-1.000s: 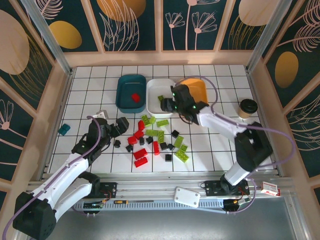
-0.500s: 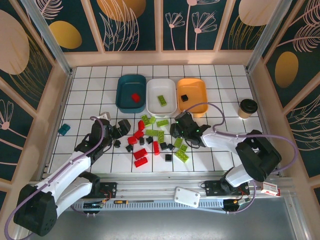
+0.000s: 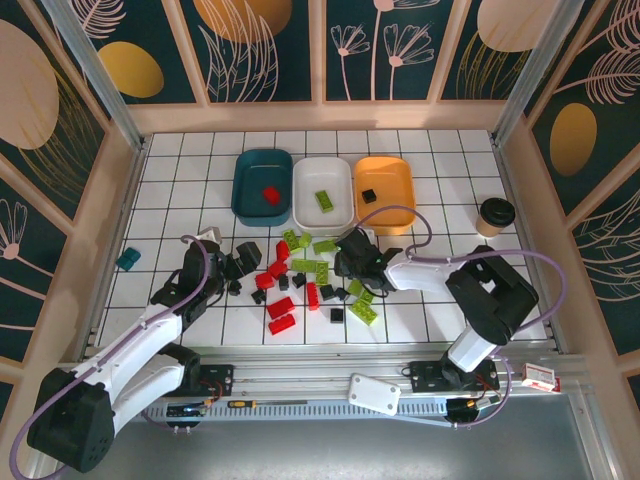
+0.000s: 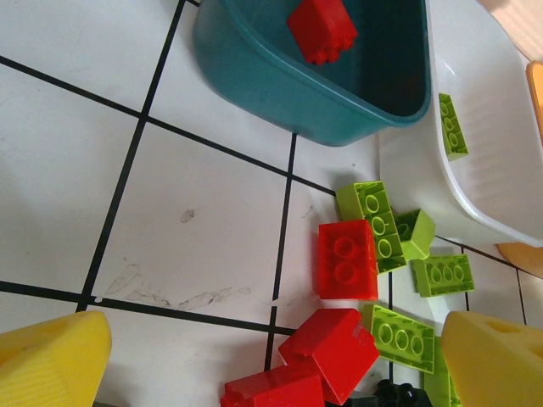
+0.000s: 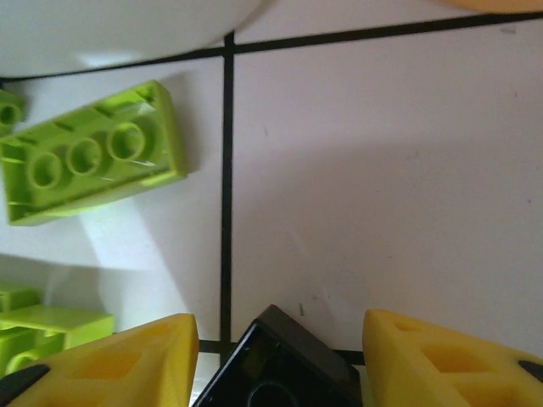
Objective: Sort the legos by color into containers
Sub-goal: Pick up the lego from the center of the table, then place the lego in the container.
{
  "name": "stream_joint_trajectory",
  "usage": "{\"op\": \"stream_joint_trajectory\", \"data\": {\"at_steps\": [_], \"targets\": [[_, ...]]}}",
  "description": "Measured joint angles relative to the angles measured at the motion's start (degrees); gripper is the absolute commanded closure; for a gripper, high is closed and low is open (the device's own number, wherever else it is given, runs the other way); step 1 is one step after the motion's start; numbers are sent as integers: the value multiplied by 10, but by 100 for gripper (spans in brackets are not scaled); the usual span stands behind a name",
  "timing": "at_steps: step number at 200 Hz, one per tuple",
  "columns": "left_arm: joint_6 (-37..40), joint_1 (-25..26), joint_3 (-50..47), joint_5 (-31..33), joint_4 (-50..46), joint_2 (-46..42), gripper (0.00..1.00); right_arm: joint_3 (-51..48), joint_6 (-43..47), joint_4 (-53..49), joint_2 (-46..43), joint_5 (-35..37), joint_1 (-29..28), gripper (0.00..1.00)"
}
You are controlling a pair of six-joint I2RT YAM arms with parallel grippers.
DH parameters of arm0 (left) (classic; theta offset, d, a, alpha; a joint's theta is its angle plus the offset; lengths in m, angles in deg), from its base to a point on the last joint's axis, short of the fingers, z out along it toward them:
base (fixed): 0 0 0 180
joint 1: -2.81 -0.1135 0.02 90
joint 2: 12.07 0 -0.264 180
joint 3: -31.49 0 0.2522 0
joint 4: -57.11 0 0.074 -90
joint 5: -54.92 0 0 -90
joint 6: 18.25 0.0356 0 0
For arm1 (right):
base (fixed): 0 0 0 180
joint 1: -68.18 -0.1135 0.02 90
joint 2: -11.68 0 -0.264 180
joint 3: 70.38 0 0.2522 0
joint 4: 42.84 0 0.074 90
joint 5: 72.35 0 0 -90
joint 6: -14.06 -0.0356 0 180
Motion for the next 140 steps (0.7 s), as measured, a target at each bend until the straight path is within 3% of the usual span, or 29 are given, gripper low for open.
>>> {"op": "stream_joint_trajectory", "data": {"at_steps": [56, 107, 140], "targets": [[0, 0, 0, 0, 0, 0, 1, 10, 24, 2, 10, 4, 0, 76], [0, 0, 0, 1, -1, 0, 1, 19, 55, -10, -75, 2, 13, 80], [0, 0, 0, 3, -1, 0, 1, 75, 80, -8, -129, -10, 111, 81]]}}
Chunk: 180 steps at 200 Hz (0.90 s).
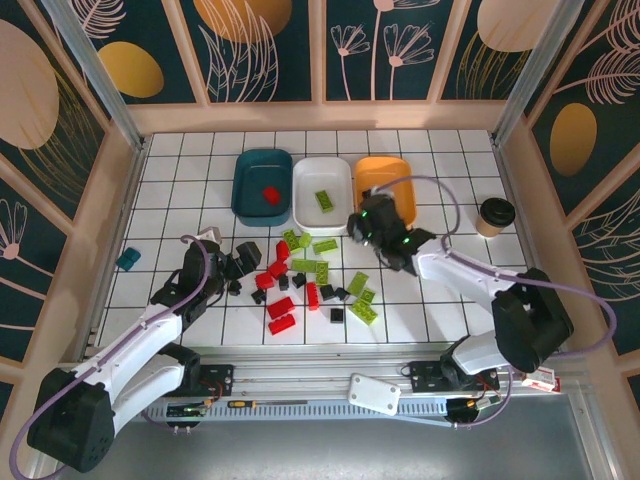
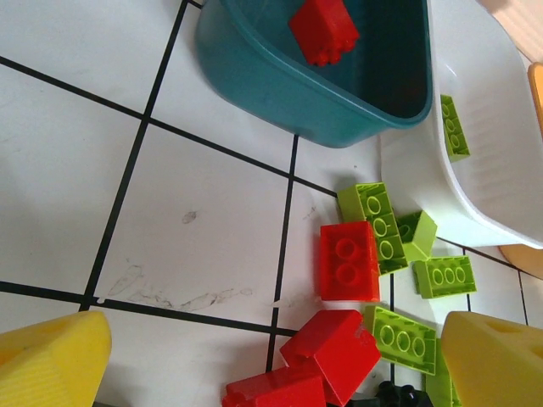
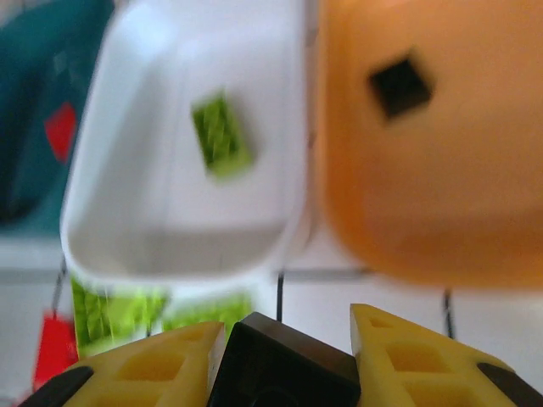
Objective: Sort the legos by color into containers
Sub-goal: Place the lego in the container.
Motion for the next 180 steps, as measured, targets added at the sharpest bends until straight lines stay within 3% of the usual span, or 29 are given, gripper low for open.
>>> {"op": "stream_joint_trajectory", "data": {"at_steps": [33, 63, 82, 106, 120, 156, 180], "targets": [[-8, 0, 0, 6, -3, 0, 1, 71, 16, 19, 65, -13, 100, 80], [-16, 0, 3, 20, -18, -2, 1, 133, 22, 17, 175, -31, 148, 76], [-23, 0, 3, 33, -31, -12, 1, 160, 25, 10, 225, -40, 162, 69], [-33, 0, 3, 50, -45, -23, 1, 177, 27, 1, 257, -53, 171, 49], [-37, 0, 3, 58, -52, -24, 1, 187, 27, -2, 264, -57, 173, 43], [-49, 0, 4, 82, -72, -24, 1, 204, 28, -3, 261, -70, 173, 39], [-58, 0, 4, 96, -81, -23, 6, 186, 28, 3, 233, -70, 167, 39]]}}
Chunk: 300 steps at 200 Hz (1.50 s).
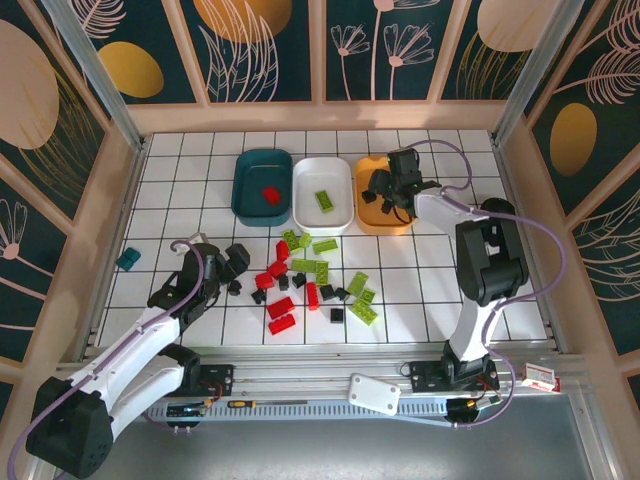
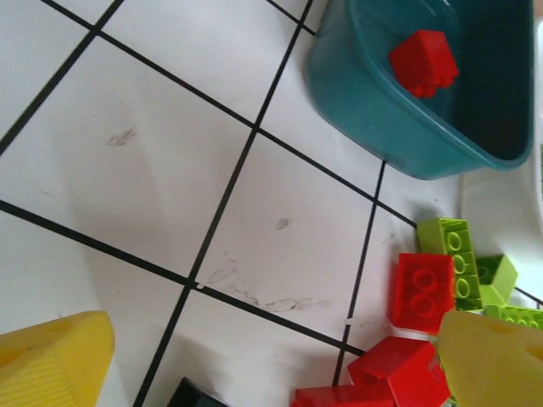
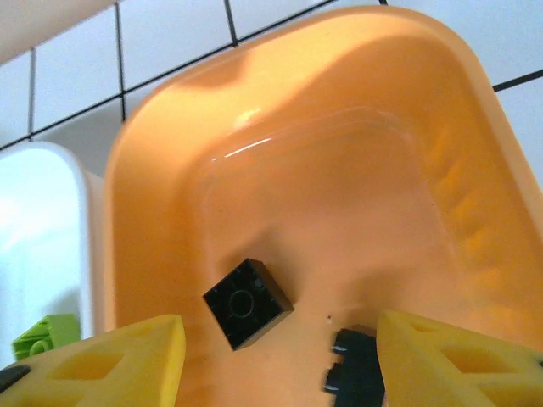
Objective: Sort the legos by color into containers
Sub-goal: Place the lego in the container, then pick up the lego from the bottom-left of the table.
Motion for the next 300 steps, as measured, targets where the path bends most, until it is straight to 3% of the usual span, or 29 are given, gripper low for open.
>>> {"op": "stream_joint_trajectory", "data": {"at_steps": [54, 81, 124, 193, 235, 260, 300], "targets": [[-13, 0, -4, -7, -3, 69, 22, -91, -5, 24, -95, 0, -37, 39], [-12, 0, -24, -25, -2, 73, 23, -127, -14, 26, -109, 0, -36, 39], [-7, 0, -61, -49, 0, 58, 33, -142, -19, 29, -109, 0, -36, 39], [5, -2, -67, -65, 35, 83, 68, -160, -24, 37, -125, 6, -30, 39], [11, -2, -65, -90, 46, 77, 81, -185, -30, 38, -156, 9, -21, 39], [17, -2, -36, -103, 28, 74, 88, -216, -34, 41, -185, 10, -21, 39], [38, -2, 86, -111, 15, 97, 88, -269, -47, 41, -253, 10, -21, 39]]}}
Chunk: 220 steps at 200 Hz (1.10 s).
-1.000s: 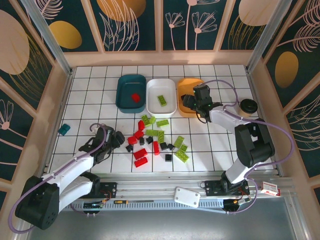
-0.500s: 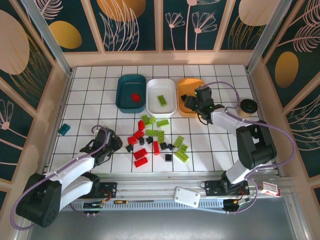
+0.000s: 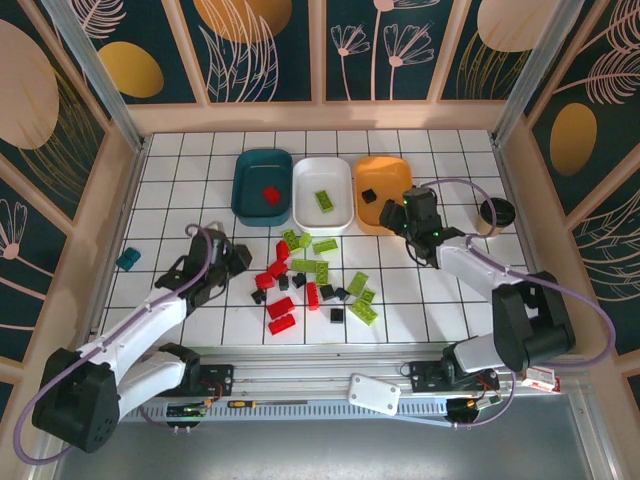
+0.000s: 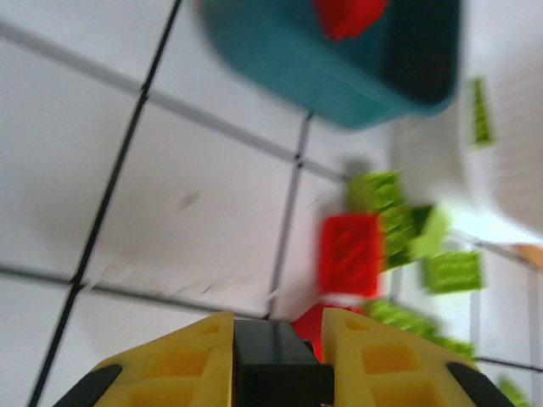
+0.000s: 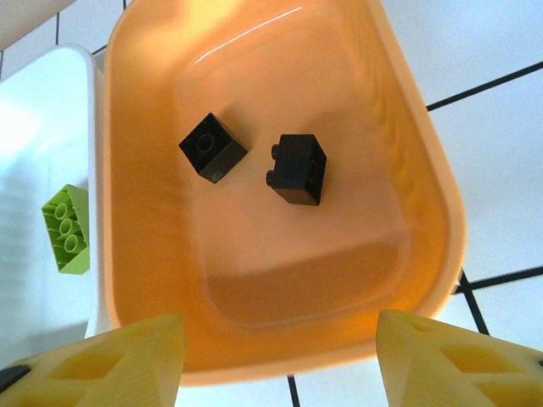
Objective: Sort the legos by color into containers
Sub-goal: Pick up the lego from the bottom-left of the table, then place the lego in the container.
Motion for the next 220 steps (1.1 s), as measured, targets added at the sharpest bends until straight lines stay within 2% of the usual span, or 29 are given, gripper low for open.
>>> {"op": "stream_joint_trajectory", "data": {"at_steps": [25, 61, 88, 129, 157, 171, 189, 220], "targets": [[12, 18, 90, 0, 8, 63, 89, -37, -9, 5, -49, -2, 0, 39], [37, 121, 293, 4, 24, 268, 89, -90, -23, 7, -89, -7, 0, 39], [59, 169, 464, 2, 25, 416, 87, -114, -30, 0, -112, -10, -2, 39], [87, 197, 747, -11, -17, 634, 87, -136, -35, -9, -145, -10, -13, 39], [94, 198, 892, -14, -71, 753, 82, -144, -39, -19, -153, -12, -24, 39], [94, 197, 947, -16, -98, 799, 76, -147, -40, -23, -155, -16, -34, 39], [96, 196, 990, -20, -122, 835, 59, -149, -40, -31, -158, -21, -55, 39], [93, 196, 1021, -31, -141, 850, 36, -150, -40, -57, -173, -29, -108, 39]]}}
